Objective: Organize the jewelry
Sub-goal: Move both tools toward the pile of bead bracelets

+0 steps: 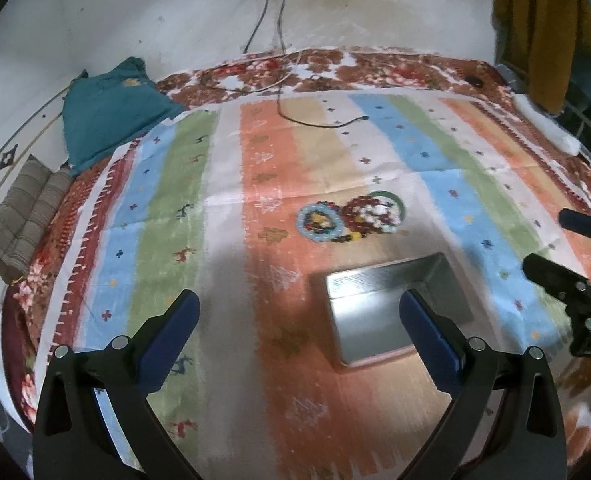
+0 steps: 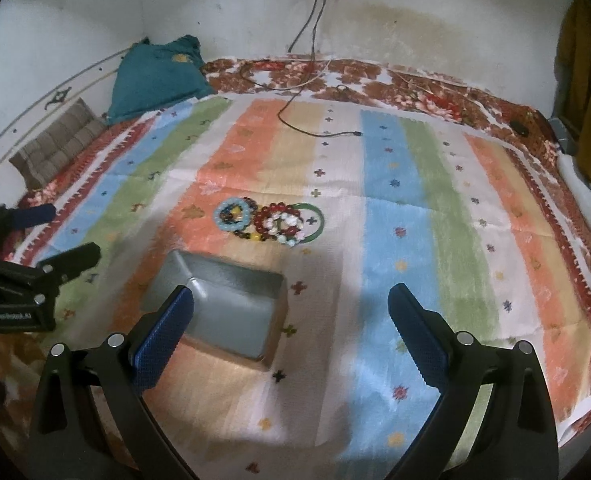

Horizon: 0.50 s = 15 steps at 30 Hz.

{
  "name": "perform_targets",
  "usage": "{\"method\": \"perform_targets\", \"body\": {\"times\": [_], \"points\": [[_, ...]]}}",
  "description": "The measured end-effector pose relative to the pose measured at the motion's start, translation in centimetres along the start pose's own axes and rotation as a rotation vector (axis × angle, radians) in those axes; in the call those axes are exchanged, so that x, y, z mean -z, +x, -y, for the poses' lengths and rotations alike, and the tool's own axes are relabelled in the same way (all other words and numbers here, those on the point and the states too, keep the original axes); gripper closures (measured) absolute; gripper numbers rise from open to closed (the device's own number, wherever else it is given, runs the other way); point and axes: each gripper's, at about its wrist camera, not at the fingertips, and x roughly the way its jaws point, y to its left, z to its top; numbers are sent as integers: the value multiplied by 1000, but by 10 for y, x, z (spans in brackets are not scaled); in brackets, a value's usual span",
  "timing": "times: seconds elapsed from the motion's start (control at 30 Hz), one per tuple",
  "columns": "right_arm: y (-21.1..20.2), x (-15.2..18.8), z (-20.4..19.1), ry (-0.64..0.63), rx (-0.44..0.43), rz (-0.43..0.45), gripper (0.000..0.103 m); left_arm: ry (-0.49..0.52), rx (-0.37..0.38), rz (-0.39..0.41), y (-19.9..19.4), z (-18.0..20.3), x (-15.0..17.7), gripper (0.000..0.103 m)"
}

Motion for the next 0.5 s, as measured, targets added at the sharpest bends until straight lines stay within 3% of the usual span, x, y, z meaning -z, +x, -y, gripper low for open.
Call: {"method": "perform_targets", "body": {"times": [0.5], "points": [[40,-31,18,75,-45,-81,4,-79,-10,-104,49,-24,-36,6]]}}
